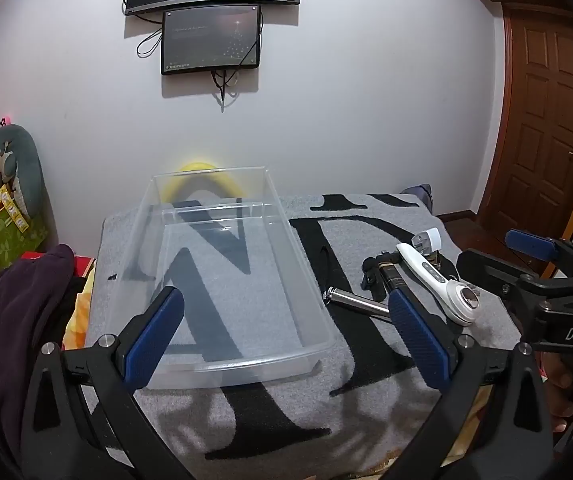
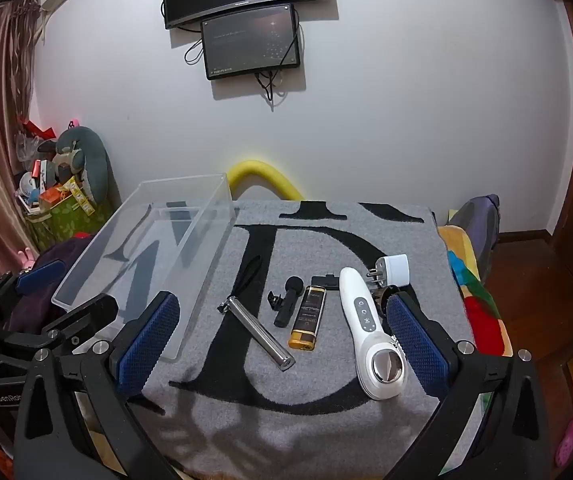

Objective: Organize rigid objects

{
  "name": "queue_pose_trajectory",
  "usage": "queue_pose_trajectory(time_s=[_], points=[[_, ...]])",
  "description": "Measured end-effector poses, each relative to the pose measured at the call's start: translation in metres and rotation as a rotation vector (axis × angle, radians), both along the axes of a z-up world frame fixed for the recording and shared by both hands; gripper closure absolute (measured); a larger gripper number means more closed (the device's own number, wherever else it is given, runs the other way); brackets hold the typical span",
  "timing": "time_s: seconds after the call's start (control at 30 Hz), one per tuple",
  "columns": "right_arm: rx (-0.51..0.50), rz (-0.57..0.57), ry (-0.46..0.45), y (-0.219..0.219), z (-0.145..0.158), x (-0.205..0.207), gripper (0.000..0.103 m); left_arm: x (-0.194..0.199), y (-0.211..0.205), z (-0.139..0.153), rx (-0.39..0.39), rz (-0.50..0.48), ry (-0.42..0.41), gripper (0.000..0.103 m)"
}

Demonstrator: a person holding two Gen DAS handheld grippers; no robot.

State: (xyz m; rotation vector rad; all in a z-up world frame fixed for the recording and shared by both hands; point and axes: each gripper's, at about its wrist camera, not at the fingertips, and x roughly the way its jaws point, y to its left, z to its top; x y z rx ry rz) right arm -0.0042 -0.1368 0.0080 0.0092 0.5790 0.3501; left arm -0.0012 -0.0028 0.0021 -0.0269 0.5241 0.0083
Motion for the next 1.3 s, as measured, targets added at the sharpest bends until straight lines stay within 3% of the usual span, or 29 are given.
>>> queue_pose_trajectory(time_s=[1.3], points=[[0.004, -0.017, 0.046, -0.004, -0.011, 0.012, 0.000, 0.009, 0.007, -0.008, -0.024, 0.017, 0.047, 0.000]])
